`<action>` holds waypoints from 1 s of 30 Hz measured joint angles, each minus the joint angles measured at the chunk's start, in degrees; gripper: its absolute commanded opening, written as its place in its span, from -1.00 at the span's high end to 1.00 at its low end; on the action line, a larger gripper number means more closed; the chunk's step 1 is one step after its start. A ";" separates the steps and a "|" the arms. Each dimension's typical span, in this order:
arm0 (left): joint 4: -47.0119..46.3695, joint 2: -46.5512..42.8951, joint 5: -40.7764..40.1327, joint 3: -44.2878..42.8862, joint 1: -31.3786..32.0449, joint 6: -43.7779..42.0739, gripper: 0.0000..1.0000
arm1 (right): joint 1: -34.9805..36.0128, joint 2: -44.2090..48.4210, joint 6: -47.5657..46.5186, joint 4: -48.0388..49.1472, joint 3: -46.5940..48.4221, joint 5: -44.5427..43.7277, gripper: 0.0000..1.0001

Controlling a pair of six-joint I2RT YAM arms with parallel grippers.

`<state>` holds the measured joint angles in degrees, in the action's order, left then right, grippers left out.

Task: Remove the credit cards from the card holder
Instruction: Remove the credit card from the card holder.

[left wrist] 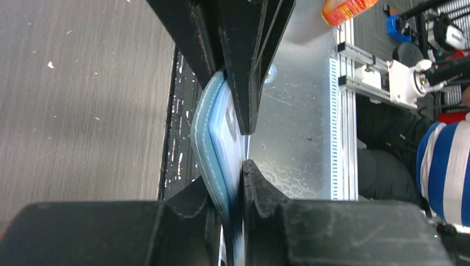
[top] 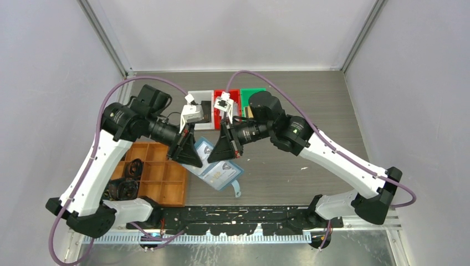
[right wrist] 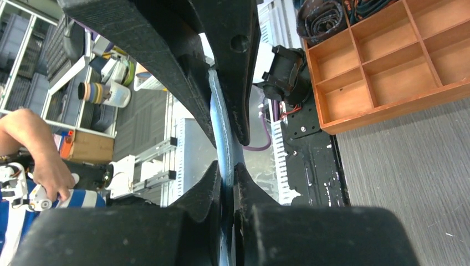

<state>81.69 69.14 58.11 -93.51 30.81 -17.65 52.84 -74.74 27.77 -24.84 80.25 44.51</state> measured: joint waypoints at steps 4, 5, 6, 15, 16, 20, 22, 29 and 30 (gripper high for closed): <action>5.68 2.93 1.84 -1.68 -0.22 -5.51 1.00 | 0.09 -1.42 -1.55 -2.32 1.86 1.75 0.42; 6.58 3.48 2.16 -1.73 -0.26 -5.99 1.00 | 0.09 -1.81 -1.75 -2.84 2.16 2.14 0.12; 7.19 3.80 2.36 -1.73 -0.31 -6.29 1.00 | 0.07 -1.99 -1.46 -3.15 2.21 2.29 -0.08; -8.74 -2.25 -1.49 9.35 -2.43 11.82 1.00 | -6.08 2.12 2.71 -4.61 2.73 -15.61 -0.43; -12.48 -3.50 -2.56 11.30 -3.91 16.02 1.00 | -7.08 3.76 3.34 -5.22 3.02 -19.87 -0.41; -24.04 -5.38 -6.51 16.04 -8.74 28.79 1.00 | -8.76 11.74 7.37 -4.39 2.84 -29.46 -0.29; -28.72 -5.64 -8.07 17.75 -10.36 33.99 1.00 | -8.50 14.73 10.36 -1.05 1.29 -29.29 -0.26; -36.94 -6.03 -5.84 18.53 -11.23 44.26 1.00 | -6.64 14.34 21.22 12.87 -8.87 -22.69 -0.10; -37.62 -6.34 -5.14 18.56 -11.23 44.94 1.00 | -6.43 12.92 22.14 14.05 -9.97 -21.99 -0.07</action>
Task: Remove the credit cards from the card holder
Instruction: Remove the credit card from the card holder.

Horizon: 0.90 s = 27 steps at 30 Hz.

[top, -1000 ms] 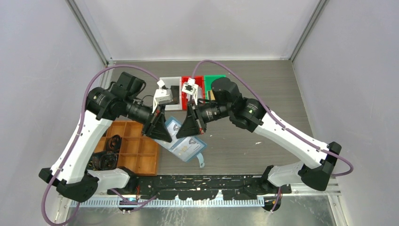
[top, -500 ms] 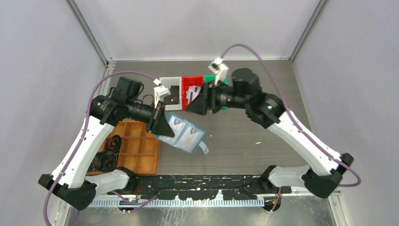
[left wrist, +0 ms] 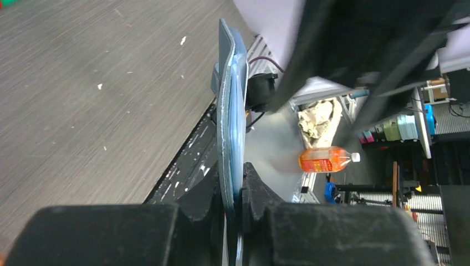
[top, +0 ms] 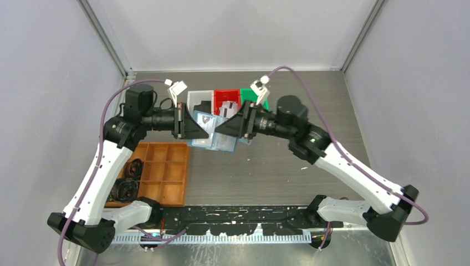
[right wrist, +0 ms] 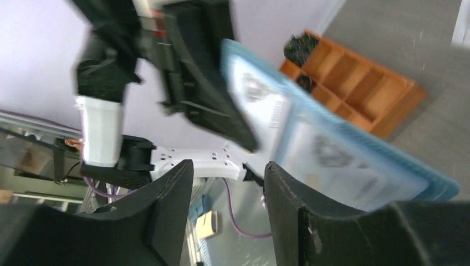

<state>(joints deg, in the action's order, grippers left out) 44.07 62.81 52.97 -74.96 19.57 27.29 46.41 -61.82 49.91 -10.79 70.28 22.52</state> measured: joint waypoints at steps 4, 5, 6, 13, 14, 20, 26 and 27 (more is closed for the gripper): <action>-1.22 -1.27 2.12 0.26 -0.24 1.53 1.00 | 0.39 -4.76 3.69 3.48 -4.55 3.63 -0.01; -1.20 -1.36 2.54 0.33 -0.35 2.03 1.00 | 0.46 -5.11 4.39 4.20 -4.98 4.55 -0.01; -1.22 -1.29 2.97 0.33 -0.55 2.45 1.00 | 0.52 -5.16 4.79 4.87 -5.20 5.16 -0.01; -3.91 -1.36 7.23 0.87 -0.90 6.10 1.00 | 0.68 -5.03 6.03 9.49 -5.22 6.99 0.05; -4.76 -1.55 7.67 1.40 -0.94 6.91 1.00 | 0.68 -5.03 6.19 9.70 -5.22 7.15 0.06; -7.63 -2.38 8.70 2.45 -1.09 10.29 1.00 | 1.25 -5.33 6.62 10.73 -5.22 7.41 0.10; -10.32 -3.98 8.76 3.17 -1.57 13.07 0.98 | 2.45 -5.49 6.78 12.04 -5.20 6.93 0.26; -10.67 -4.26 8.76 3.30 -1.70 13.33 0.97 | 2.69 -5.64 6.86 12.44 -5.20 6.69 0.30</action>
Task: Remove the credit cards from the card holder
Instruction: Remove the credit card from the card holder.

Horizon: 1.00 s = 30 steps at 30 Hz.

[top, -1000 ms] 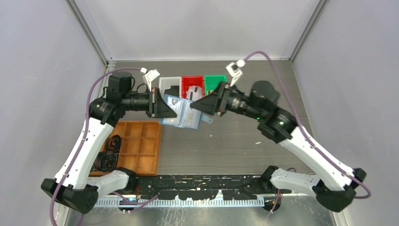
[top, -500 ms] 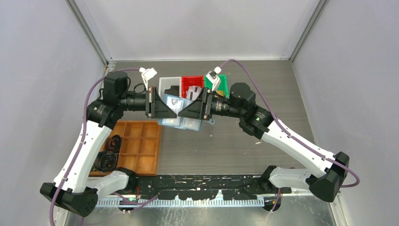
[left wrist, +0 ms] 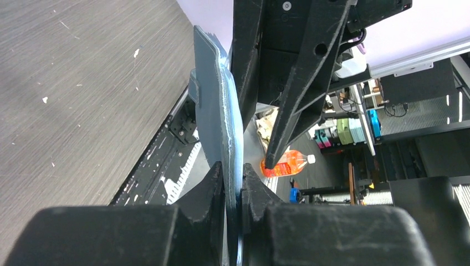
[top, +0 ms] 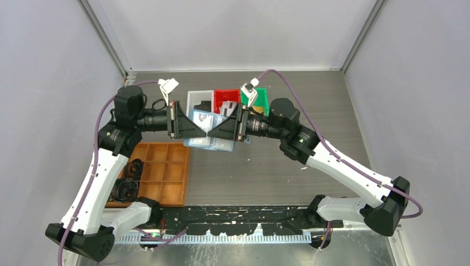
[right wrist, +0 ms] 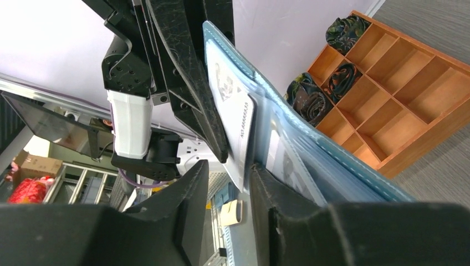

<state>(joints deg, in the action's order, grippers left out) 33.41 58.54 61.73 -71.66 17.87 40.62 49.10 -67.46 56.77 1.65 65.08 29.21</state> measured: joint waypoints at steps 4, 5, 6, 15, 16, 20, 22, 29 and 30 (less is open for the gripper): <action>-1.99 -0.87 -0.02 0.44 -0.70 1.64 0.98 | 0.24 -0.33 1.29 2.54 -0.70 -0.85 0.45; -2.47 -1.01 -0.02 0.57 -0.74 2.10 0.97 | 0.24 -0.28 1.86 3.78 -1.38 -1.14 0.48; -3.08 -1.18 -0.07 0.79 -0.79 2.54 0.96 | 0.24 -0.20 2.43 5.03 -2.14 -1.53 0.52; -7.98 -1.95 -0.09 2.84 -0.92 6.12 0.81 | 0.24 1.22 7.15 13.77 -7.91 -4.61 0.71; -8.39 -1.95 -0.07 2.89 -0.94 6.43 0.70 | 0.24 1.27 7.48 14.29 -8.15 -4.81 0.71; -10.21 -1.99 0.02 2.93 -1.03 7.58 0.62 | 0.26 1.16 8.31 15.76 -8.31 -5.51 0.67; -11.02 -2.08 -0.07 2.97 -1.03 8.37 0.67 | 0.39 0.76 8.76 16.74 -8.33 -5.86 0.72; -12.26 -2.43 -0.74 3.02 -1.14 9.07 0.78 | 0.42 0.72 10.51 20.17 -9.62 -6.49 0.94; -12.24 -2.45 -0.76 3.02 -1.14 9.14 0.79 | 0.44 0.87 10.67 20.68 -9.99 -6.64 0.96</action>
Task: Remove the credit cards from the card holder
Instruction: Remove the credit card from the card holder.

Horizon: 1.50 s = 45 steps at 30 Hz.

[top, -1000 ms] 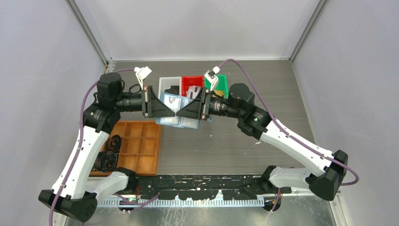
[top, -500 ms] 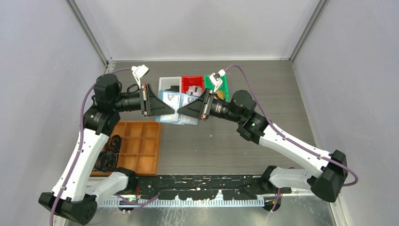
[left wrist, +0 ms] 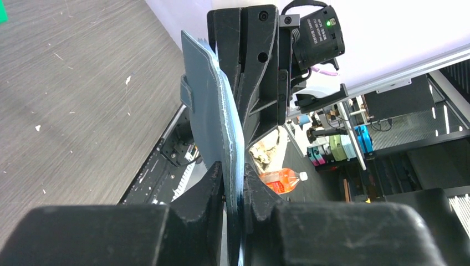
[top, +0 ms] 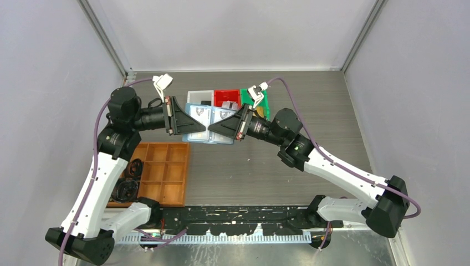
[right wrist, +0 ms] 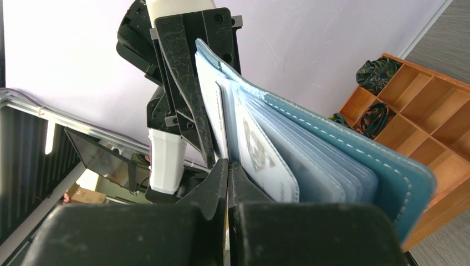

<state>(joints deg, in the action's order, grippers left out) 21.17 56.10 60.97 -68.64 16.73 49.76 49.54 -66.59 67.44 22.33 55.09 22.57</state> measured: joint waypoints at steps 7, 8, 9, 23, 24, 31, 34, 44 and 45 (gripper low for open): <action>0.02 0.09 0.68 0.02 1.07 1.16 0.78 | 1.33 3.63 0.02 4.90 -5.29 -3.17 0.99; 0.00 0.11 0.79 0.02 1.31 1.29 0.79 | 1.51 4.37 -0.09 5.29 -6.08 -3.65 0.97; -0.07 0.13 0.81 0.02 1.46 1.42 0.79 | 1.66 5.01 -0.24 5.46 -6.73 -4.00 0.88; -0.79 0.13 -1.49 0.02 0.59 1.49 0.78 | 3.41 1.84 -2.84 4.92 -3.69 -4.07 0.61; -0.79 0.13 -1.64 0.02 0.59 1.20 0.78 | 3.56 1.66 -2.91 4.61 -3.63 -4.07 0.65; -0.26 0.02 -2.75 0.02 0.68 -0.42 0.78 | 4.90 1.22 -3.61 1.55 -2.89 -5.42 0.99; 1.27 -0.22 -4.87 0.00 0.90 -2.19 0.76 | 5.16 1.66 -4.04 0.31 -2.95 -7.21 0.99; 3.08 -1.36 -7.58 -0.02 1.66 -2.51 0.75 | 5.27 5.60 -4.52 -0.04 -6.36 -12.59 0.54; 3.06 -1.38 -7.74 -0.02 1.66 -2.25 0.74 | 5.27 5.90 -4.42 -0.07 -6.78 -12.92 0.41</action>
<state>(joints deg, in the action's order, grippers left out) 24.23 54.72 53.23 -68.66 18.39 47.51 54.81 -60.69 63.02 22.26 48.31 9.65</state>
